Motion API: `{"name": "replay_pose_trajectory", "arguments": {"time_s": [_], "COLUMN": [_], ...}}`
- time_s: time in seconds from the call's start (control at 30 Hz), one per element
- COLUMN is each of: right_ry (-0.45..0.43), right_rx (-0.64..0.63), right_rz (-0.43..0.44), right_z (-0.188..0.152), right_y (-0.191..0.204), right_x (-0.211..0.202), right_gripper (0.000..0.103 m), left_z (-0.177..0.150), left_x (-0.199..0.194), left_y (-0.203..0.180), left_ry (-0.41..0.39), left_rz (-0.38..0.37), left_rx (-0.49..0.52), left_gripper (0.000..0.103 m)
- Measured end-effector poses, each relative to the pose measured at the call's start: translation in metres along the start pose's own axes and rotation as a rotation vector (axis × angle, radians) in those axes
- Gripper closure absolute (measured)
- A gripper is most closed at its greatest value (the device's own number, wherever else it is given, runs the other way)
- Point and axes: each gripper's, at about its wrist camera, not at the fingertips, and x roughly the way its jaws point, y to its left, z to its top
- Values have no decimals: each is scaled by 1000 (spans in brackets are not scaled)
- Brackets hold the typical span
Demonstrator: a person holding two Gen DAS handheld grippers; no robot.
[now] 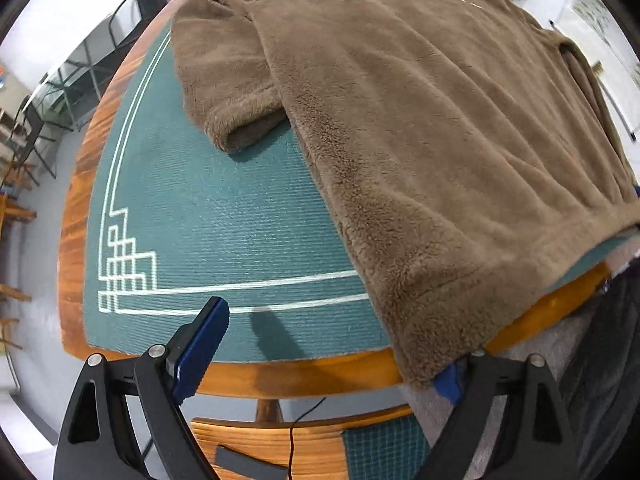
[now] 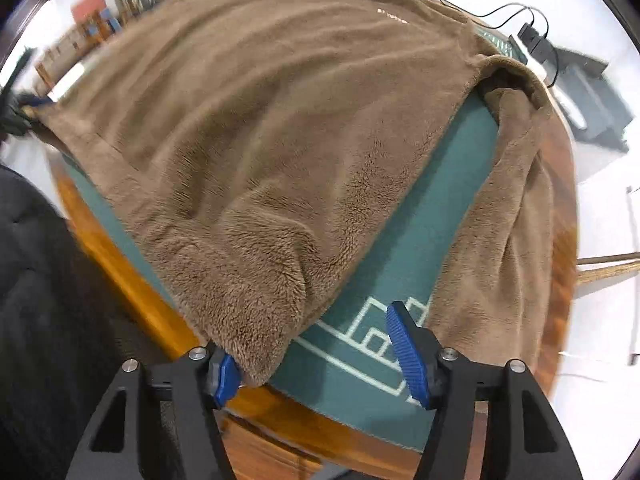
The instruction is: Fold clothes
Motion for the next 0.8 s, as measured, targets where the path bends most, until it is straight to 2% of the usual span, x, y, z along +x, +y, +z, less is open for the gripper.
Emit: {"name": "replay_pose_trajectory", "arguments": {"time_s": [0.1,0.3,0.4,0.43,0.53,0.63,0.8], "right_ry": [-29,-25,-20,-21,-36,-68,-132], "right_rx": [57,44,32,31,58,126,218], "right_rz": [98,129,195,227,320,375,326], "right_z": [-1,4,8,9,10,7,17], "right_y": [-13,-14,-11,-9,-11,-21,-31], "right_x": [-10,-6,-7,-9,-17,-27,-41], "right_gripper": [37,37,37,37,37,37,37], "left_z": [8,25,23,23,25,24,17], "left_x": [-9,-8,-3,-2,-1,-7,-11], "left_y": [3,-1,-7,-7,3,25,51], "left_ry": [-1,-3,1,5,11,1,-10], "left_rz": [-5,12,55,49,-23,-154,-159], "left_rx": [52,135,198,204,176,85,21], "left_gripper": [10,8,8,8,8,8,8]}}
